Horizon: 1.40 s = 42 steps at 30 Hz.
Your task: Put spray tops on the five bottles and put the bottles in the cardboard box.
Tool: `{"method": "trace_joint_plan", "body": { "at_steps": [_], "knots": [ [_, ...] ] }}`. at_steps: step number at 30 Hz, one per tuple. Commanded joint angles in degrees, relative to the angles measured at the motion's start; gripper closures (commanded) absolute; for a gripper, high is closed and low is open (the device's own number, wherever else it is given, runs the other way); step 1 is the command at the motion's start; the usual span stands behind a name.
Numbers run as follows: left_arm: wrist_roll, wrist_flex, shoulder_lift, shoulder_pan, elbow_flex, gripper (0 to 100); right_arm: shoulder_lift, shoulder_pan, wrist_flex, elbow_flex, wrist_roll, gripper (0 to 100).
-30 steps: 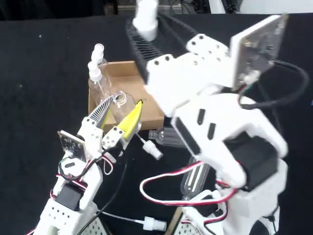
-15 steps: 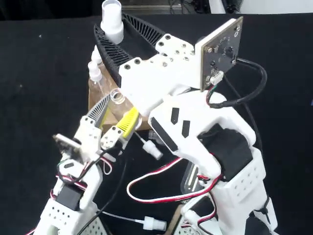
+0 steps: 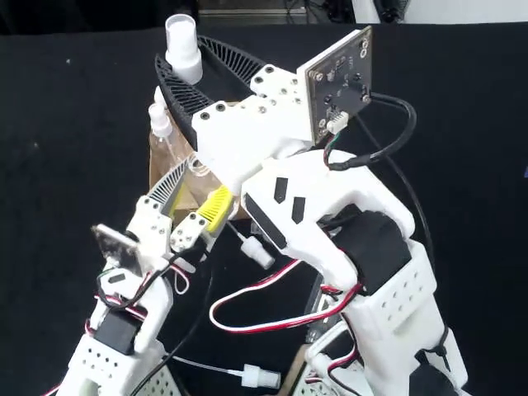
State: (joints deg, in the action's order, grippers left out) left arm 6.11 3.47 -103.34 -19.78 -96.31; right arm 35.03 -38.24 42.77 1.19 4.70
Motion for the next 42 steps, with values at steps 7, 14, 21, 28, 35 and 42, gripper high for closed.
{"method": "trace_joint_plan", "body": {
  "at_steps": [7, 14, 21, 28, 35, 42],
  "knots": [
    [0.79, 0.53, -1.14, -0.48, -1.10, 97, 0.40, -0.79, 2.02, 0.48, 0.26, 98.7],
    [0.79, -0.09, -1.14, -0.48, -1.10, 97, 0.31, -0.53, 6.51, 0.22, 0.26, 98.8],
    [0.79, -0.09, -1.14, -0.48, -1.10, 97, 0.31, -0.79, 8.44, -2.24, 0.26, 98.8],
    [0.79, -0.09, -1.14, -0.48, -1.10, 97, 0.40, -0.79, 8.97, -7.52, 0.26, 97.6],
    [0.79, -0.09, -1.14, -0.48, -1.10, 97, 0.31, -5.80, 19.78, -4.35, 0.26, 79.2],
    [0.62, 0.18, -1.05, -0.13, -1.10, 97, 0.40, -5.10, 27.69, 5.05, -0.97, 86.2]
  ]
}}
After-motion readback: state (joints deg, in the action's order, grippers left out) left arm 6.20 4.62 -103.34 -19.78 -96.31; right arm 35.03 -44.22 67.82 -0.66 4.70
